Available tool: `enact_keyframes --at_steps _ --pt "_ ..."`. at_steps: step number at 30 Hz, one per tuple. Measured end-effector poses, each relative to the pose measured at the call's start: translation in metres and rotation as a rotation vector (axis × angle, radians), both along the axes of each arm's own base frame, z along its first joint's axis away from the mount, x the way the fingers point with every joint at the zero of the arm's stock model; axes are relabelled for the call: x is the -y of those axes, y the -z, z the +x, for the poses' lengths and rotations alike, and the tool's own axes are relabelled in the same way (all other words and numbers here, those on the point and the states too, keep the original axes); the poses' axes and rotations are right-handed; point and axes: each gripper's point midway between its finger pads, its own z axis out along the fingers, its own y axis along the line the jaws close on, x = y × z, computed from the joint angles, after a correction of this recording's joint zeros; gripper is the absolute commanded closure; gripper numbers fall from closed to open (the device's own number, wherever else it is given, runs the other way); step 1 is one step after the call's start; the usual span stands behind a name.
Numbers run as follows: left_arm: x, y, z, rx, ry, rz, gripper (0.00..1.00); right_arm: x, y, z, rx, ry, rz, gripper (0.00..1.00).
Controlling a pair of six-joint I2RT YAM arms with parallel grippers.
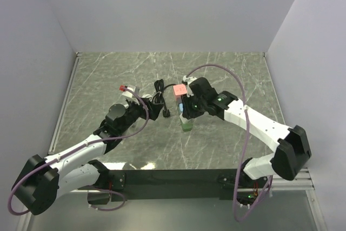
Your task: Insert the plug
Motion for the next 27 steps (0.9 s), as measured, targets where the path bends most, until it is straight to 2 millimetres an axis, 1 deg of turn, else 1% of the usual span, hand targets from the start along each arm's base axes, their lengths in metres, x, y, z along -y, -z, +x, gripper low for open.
enact_keyframes --at_steps 7,11,14,20,27 --pt "-0.012 0.012 0.005 -0.042 -0.071 0.02 0.1 -0.003 0.022 0.017 -0.044 0.036 -0.068 1.0" --pt "-0.015 0.015 0.007 -0.053 -0.093 0.029 0.1 0.001 0.038 0.026 -0.071 0.062 -0.107 1.0" --pt "-0.017 0.016 0.008 -0.053 -0.102 0.031 0.09 0.006 0.047 0.028 -0.093 0.076 -0.132 1.0" --pt "-0.017 0.016 0.007 -0.055 -0.103 0.033 0.09 0.011 0.051 0.032 -0.097 0.095 -0.147 1.0" --pt "-0.018 0.016 0.007 -0.057 -0.102 0.034 0.09 0.011 0.052 0.033 -0.101 0.107 -0.147 1.0"
